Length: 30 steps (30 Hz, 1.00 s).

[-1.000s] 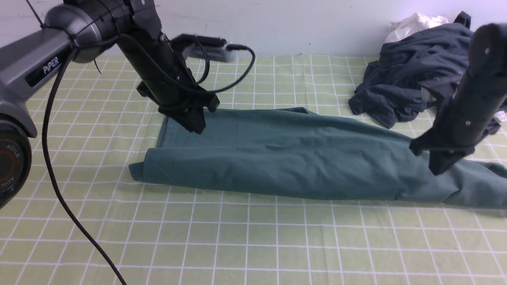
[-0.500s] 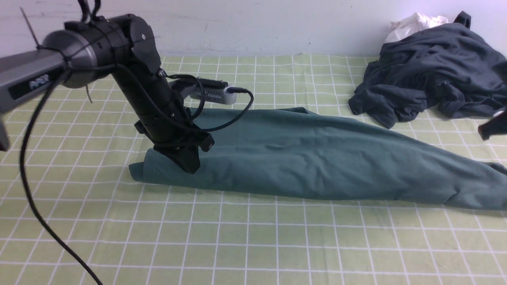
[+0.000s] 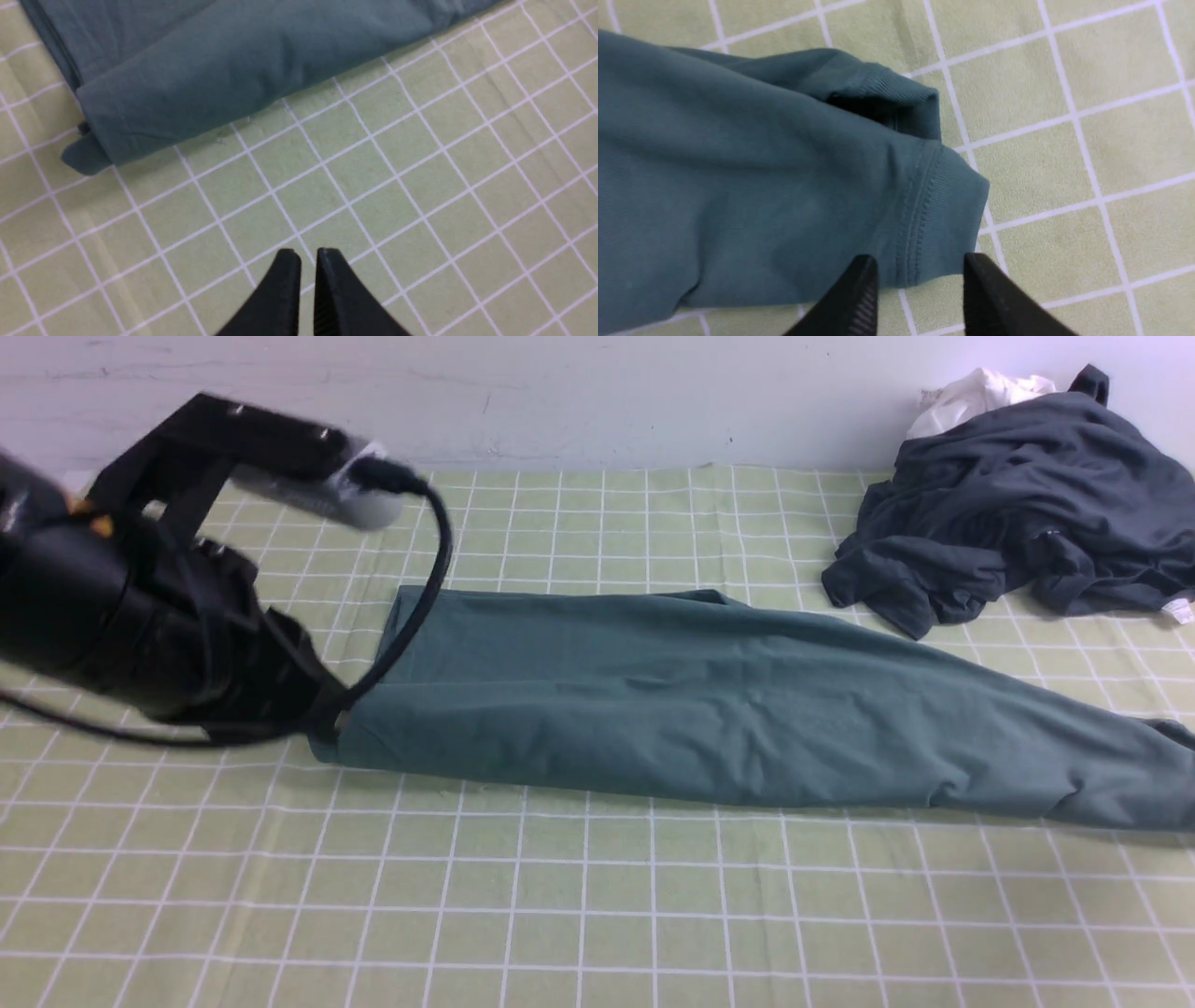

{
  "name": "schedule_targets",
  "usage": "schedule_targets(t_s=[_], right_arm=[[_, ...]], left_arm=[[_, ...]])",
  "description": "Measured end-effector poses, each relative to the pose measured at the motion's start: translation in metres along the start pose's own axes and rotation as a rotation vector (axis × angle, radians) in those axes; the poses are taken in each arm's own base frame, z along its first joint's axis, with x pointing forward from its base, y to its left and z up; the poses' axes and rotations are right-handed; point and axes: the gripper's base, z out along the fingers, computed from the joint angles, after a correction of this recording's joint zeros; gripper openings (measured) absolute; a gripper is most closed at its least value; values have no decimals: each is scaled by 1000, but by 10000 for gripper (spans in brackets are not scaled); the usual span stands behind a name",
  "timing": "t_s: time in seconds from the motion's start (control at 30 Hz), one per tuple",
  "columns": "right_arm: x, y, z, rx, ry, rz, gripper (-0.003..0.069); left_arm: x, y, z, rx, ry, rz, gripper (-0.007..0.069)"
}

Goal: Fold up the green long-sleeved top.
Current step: Use the right arm to clamp the right edge of the fabric, then use the right arm to drag the right edge of the fabric to the left and folds it over the left edge

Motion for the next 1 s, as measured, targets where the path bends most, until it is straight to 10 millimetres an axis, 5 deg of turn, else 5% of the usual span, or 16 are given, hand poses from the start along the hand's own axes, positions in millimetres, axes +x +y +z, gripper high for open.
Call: schedule_targets(t_s=[0.17,0.27,0.4,0.53,0.63,0.7,0.9,1.0], right_arm=[[1,-6,30,-4,52,24,484],[4,-4,50,-24,93,40,519],[3,1,61,-31,98,3,473],[-3,9,60,-38,83,-45,282],[-16,11,46,-20,48,-105,70],[-27,8,27,28,18,-169,20],[-67,-1,-49,240,-109,-291,13],[-81,9,-88,224,-192,-257,13]], left_arm=[[48,-1,11,-49,10,0,37],[60,0,16,-62,16,-1,37],[57,2,17,-83,-38,0,37],[53,4,16,-100,-79,2,37],[52,4,16,-103,-86,3,37],[52,4,16,-103,-87,3,37],[52,4,16,-102,-86,2,37],[52,4,16,-102,-86,2,37]])
